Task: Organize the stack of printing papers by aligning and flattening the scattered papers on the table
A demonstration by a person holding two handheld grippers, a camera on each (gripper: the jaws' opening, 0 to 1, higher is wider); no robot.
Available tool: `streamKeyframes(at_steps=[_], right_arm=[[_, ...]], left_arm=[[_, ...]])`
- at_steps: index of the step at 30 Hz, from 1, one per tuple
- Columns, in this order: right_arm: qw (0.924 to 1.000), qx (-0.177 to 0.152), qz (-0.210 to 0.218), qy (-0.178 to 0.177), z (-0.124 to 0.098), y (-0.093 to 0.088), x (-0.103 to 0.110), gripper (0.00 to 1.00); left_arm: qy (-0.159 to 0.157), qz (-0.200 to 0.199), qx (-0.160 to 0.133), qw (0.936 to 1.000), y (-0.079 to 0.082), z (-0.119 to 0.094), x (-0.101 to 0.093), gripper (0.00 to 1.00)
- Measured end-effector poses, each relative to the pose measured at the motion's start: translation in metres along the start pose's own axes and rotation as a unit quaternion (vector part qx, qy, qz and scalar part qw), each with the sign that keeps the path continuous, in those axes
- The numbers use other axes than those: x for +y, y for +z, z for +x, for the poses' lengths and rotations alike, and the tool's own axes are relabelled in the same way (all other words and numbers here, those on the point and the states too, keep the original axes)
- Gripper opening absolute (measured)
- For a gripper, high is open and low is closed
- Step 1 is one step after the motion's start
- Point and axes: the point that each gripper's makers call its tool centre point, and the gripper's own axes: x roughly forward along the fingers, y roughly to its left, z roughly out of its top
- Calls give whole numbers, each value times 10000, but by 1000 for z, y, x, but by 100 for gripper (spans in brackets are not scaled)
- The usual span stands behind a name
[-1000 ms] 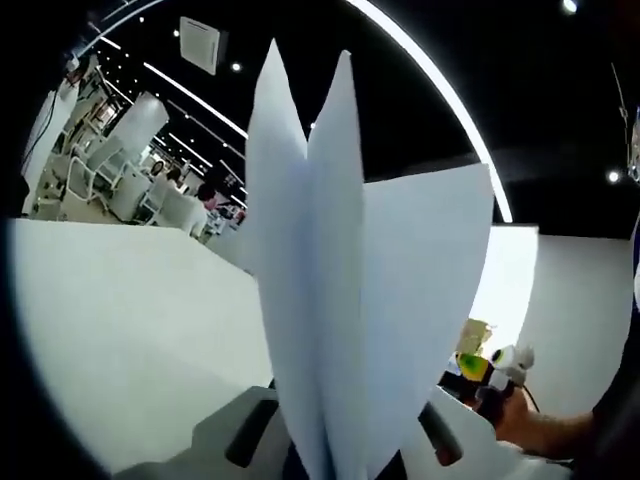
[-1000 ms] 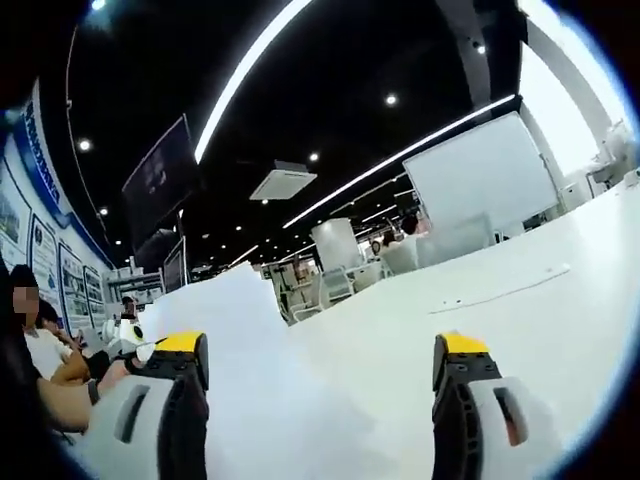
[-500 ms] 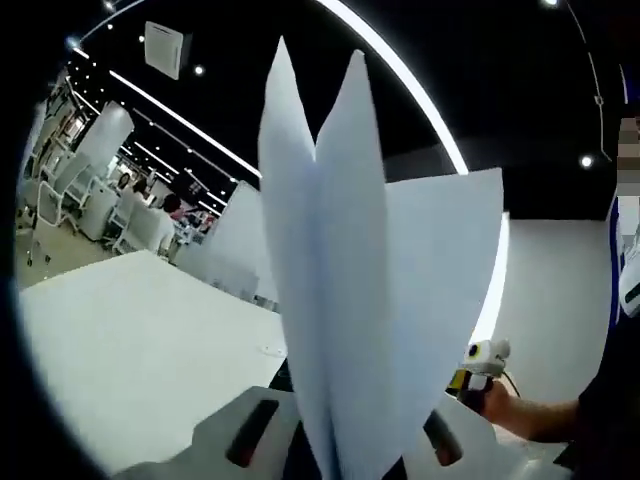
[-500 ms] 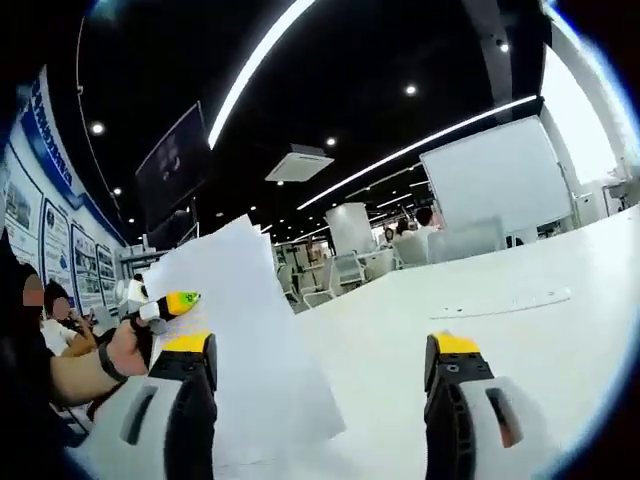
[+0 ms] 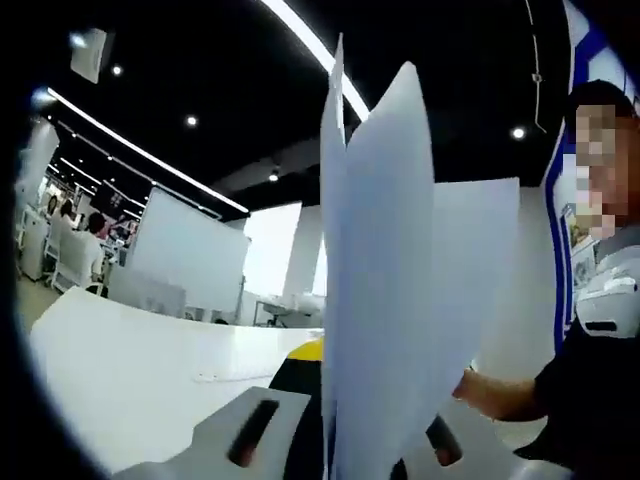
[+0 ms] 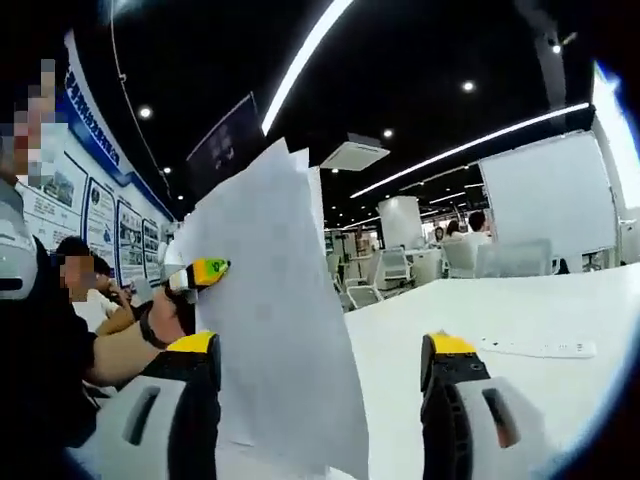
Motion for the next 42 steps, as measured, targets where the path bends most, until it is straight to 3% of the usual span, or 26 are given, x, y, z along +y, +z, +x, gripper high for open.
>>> streamKeyframes(at_steps=[3, 9, 14, 18, 23, 27, 33, 38, 42], right_arm=[[9997, -75, 89, 208, -1, 6, 3, 74], [9986, -137, -36, 512, -13, 13, 11, 56], [9975, -75, -114, 699, -18, 11, 20, 38], [9964, -27, -196, 823, -22, 7, 28, 20], [9989, -116, -188, 417, -25, 7, 19, 13], [9979, -313, -561, 60, -31, 13, 13, 1], [9933, -232, -1049, -428, -33, 13, 8, 0], [9905, -115, -1214, -637, -36, 8, 2, 0], [9935, 78, -963, -606, -38, -4, -1, 18]], left_arm=[[-469, -118, 87, 9988, 0, 10, -15, 6], [-1169, -2, 477, 9920, -8, 30, -43, 6], [-1310, -66, 512, 9900, -8, 44, -51, 6], [-1226, 199, 647, 9901, -12, 51, -51, 6], [-978, 541, 722, 9911, -13, 60, -46, 6], [-481, 1160, 741, 9893, -15, 62, -34, 6], [-201, 1210, 626, 9905, -18, 72, -23, 6], [-130, 953, 375, 9947, -13, 81, -19, 8], [-98, 922, 356, 9951, -14, 85, -15, 24]])
